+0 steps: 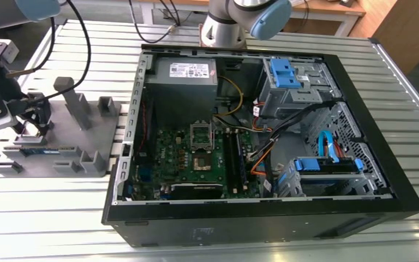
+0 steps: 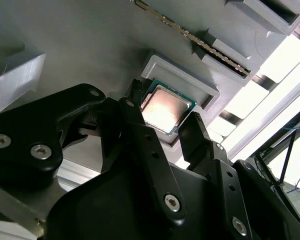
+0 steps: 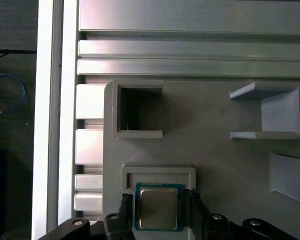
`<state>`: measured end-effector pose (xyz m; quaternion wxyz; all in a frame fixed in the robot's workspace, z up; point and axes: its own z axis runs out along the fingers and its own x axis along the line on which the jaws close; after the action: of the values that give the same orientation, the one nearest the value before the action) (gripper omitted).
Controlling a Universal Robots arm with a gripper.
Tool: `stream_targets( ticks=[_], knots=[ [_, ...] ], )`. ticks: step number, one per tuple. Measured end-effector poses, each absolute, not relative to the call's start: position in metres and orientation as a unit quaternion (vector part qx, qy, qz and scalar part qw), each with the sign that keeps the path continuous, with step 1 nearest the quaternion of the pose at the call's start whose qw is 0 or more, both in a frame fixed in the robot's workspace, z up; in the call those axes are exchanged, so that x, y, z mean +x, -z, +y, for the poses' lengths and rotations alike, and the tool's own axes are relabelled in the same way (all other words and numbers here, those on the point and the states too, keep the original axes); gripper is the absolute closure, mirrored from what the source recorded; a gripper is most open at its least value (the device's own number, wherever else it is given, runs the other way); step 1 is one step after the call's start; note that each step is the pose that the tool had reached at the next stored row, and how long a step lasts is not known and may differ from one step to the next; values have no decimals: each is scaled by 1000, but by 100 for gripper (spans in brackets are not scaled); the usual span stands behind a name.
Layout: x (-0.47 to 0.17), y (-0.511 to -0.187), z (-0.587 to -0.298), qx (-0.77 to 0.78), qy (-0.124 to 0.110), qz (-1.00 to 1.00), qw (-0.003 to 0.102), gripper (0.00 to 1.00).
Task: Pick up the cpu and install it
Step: 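Pick up the cpu and move it towards the insertion slot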
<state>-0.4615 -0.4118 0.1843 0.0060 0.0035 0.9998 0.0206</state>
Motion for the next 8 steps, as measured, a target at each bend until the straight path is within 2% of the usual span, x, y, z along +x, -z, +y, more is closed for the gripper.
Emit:
stream_targets(
  ticks=[8],
  knots=[
    [-462, -184, -412, 3, -21, 1000, 6, 44]
  ],
)
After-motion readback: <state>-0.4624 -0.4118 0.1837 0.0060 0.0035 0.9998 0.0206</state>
